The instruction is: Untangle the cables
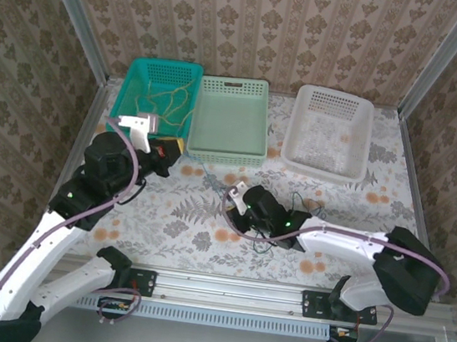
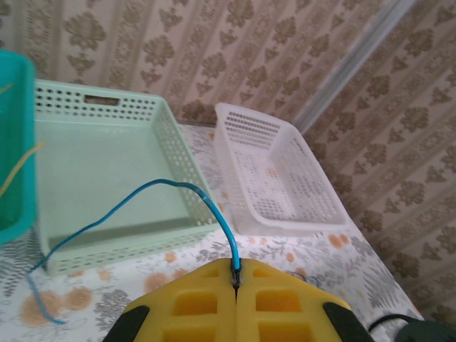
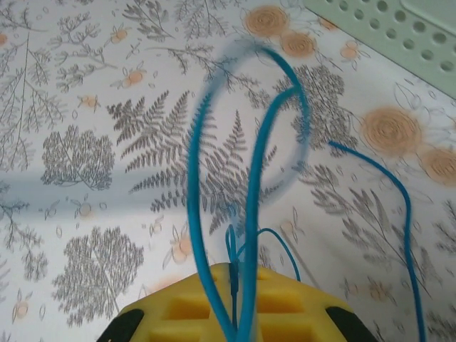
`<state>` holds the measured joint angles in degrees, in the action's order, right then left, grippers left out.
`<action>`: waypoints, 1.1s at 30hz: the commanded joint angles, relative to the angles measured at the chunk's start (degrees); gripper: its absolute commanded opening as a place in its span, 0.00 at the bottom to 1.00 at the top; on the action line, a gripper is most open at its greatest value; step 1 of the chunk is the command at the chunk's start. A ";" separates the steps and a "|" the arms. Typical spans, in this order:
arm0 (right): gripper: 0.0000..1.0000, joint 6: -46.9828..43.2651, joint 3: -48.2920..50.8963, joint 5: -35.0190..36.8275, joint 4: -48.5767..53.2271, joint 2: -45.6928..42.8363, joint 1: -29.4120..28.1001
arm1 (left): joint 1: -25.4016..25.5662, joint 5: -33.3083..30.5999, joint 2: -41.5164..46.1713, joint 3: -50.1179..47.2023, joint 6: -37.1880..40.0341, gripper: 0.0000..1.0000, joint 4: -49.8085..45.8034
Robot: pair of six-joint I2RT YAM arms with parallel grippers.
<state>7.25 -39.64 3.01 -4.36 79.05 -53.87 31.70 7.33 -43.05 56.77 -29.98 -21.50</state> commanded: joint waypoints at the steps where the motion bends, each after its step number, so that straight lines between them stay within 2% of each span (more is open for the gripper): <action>1: 0.12 -1.02 2.17 1.52 5.23 -5.83 1.07 | -2.17 1.58 0.13 2.46 1.92 0.00 -1.25; 4: 0.16 -1.39 3.35 0.87 7.53 -9.56 2.15 | -3.35 2.96 -0.69 2.32 0.63 0.00 0.73; 8: 0.17 -1.56 4.55 1.39 10.02 -12.19 3.33 | -3.57 3.27 -1.85 2.43 0.01 0.00 2.31; 16: 0.12 1.15 4.97 2.57 15.92 -11.20 6.54 | -5.16 0.03 -1.33 4.67 -0.84 0.00 3.97; 18: 0.13 1.78 5.35 2.44 15.83 -11.32 7.22 | -7.58 -0.29 -1.46 5.62 -0.92 0.00 4.36; 25: 0.14 2.91 5.44 0.71 16.77 -13.34 9.42 | -8.70 3.85 -4.49 6.94 -3.54 0.00 7.86; 28: 0.14 3.50 5.70 0.73 17.06 -13.24 9.81 | -8.81 3.06 -4.87 6.25 -3.86 0.00 9.33; 30: 0.20 4.06 5.93 0.67 17.26 -13.06 9.89 | -9.03 1.75 -4.76 6.48 -3.69 0.00 9.95; 31: 0.29 4.54 5.98 0.76 17.37 -13.04 9.85 | -9.15 1.59 -4.85 6.86 -3.69 0.00 10.24; 33: 0.39 4.78 6.14 0.06 17.06 -13.15 9.85 | -9.26 2.35 -5.25 7.54 -3.99 0.00 11.01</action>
<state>10.57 -34.30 3.95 11.00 66.81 -44.27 22.96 9.23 -48.53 62.89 -32.75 -14.04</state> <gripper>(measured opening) 0.362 0.045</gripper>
